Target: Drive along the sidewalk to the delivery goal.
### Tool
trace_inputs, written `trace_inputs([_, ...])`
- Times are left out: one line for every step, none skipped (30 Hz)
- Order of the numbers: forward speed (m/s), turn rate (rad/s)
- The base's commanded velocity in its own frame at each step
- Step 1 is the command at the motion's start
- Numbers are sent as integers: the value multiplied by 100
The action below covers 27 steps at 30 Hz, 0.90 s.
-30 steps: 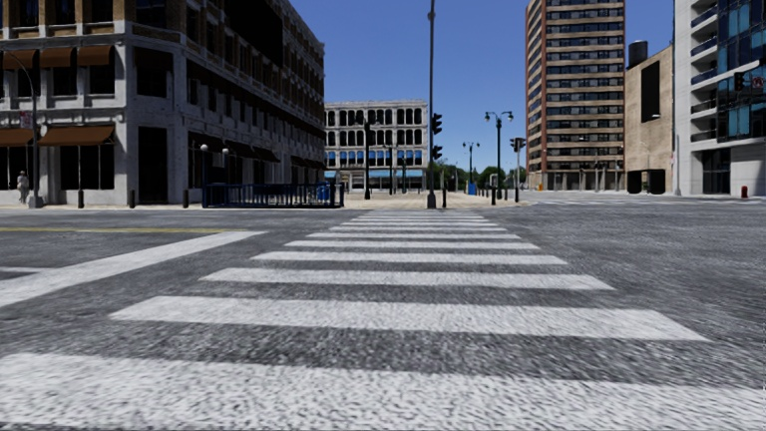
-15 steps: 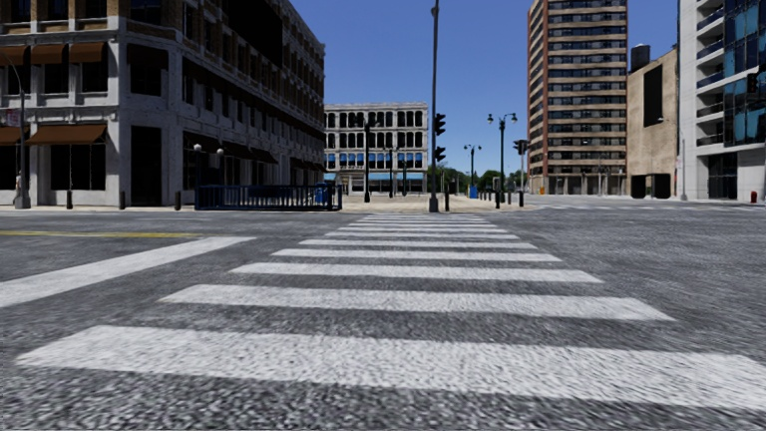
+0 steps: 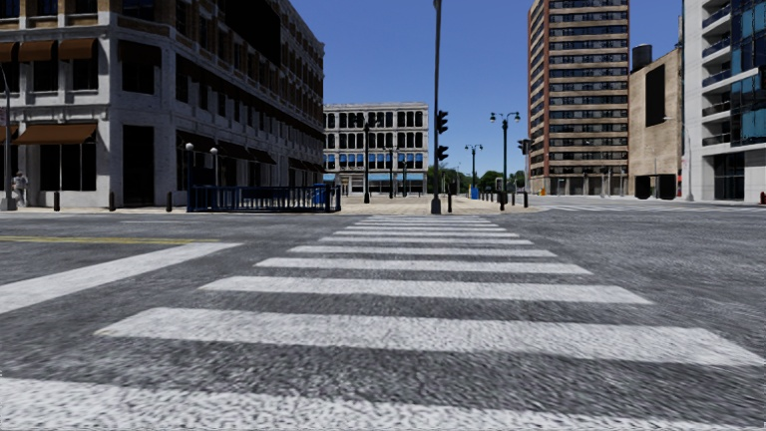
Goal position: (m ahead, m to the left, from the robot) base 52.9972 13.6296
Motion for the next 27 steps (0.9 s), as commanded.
trace_inputs([122,0])
trace_inputs([122,0])
trace_inputs([122,0])
trace_inputs([122,0])
trace_inputs([122,0])
trace_inputs([122,0])
trace_inputs([122,0])
trace_inputs([122,0])
trace_inputs([122,0])
trace_inputs([122,0])
trace_inputs([122,0])
trace_inputs([122,0])
trace_inputs([122,0])
trace_inputs([122,0])
trace_inputs([122,0])
trace_inputs([122,0])
trace_inputs([122,0])
trace_inputs([122,0])
trace_inputs([122,0])
trace_inputs([122,0])
trace_inputs([122,0])
trace_inputs([122,0])
trace_inputs([122,0])
trace_inputs([122,0])
trace_inputs([122,0])
trace_inputs([122,0])
trace_inputs([122,0])
